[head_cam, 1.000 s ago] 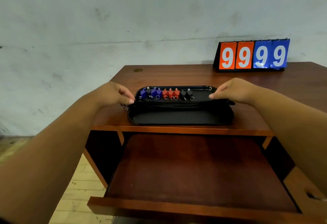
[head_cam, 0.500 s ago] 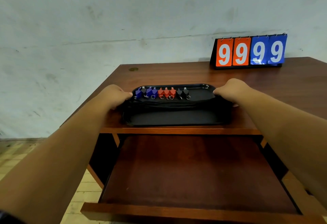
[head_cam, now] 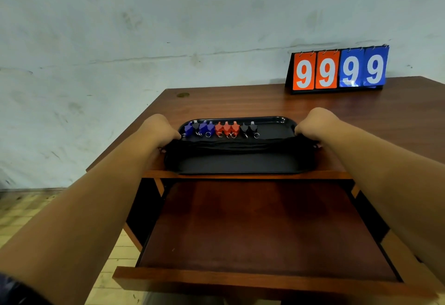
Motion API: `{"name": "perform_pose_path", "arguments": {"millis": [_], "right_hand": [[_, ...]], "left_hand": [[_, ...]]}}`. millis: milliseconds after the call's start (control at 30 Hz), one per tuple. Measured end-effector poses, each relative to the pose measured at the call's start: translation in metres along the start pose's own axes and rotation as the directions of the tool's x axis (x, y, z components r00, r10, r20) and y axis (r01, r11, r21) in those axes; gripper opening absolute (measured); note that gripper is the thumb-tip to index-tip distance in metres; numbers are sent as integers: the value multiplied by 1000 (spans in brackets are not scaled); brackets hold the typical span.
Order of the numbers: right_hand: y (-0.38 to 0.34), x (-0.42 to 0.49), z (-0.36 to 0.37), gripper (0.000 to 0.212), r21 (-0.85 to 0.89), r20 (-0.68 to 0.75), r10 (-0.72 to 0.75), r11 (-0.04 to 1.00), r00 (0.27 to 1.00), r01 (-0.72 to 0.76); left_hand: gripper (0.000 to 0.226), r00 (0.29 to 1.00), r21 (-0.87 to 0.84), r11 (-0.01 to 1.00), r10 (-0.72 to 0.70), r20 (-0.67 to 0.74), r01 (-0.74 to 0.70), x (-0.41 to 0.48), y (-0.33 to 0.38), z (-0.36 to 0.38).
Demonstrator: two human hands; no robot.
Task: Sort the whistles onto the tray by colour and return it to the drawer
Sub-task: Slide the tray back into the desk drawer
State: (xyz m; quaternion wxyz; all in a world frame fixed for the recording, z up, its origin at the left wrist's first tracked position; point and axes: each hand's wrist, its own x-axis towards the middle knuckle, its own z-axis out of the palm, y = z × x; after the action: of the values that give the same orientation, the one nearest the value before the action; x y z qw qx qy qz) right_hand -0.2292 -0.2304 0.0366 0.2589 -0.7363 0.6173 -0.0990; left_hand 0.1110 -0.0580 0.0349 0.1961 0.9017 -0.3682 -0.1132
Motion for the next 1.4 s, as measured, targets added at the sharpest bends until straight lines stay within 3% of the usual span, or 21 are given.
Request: {"name": "perform_pose_path", "arguments": {"millis": [400, 733, 1067, 1400], "right_hand": [[5, -95, -13, 14, 21, -31, -93, 995, 995, 93], [31, -171, 9, 28, 23, -39, -84, 996, 996, 85], [72, -182, 35, 33, -14, 33, -76, 997, 997, 77], [82, -175, 55, 36, 21, 71, -8, 1000, 997, 7]], "left_hand": [[29, 1000, -26, 1000, 14, 6, -13, -83, -38, -18], [26, 999, -95, 995, 41, -17, -42, -166, -85, -33], [23, 998, -109, 994, -13, 59, 20, -203, -104, -19], [20, 995, -144, 988, -41, 86, 53, -183, -109, 25]]}}
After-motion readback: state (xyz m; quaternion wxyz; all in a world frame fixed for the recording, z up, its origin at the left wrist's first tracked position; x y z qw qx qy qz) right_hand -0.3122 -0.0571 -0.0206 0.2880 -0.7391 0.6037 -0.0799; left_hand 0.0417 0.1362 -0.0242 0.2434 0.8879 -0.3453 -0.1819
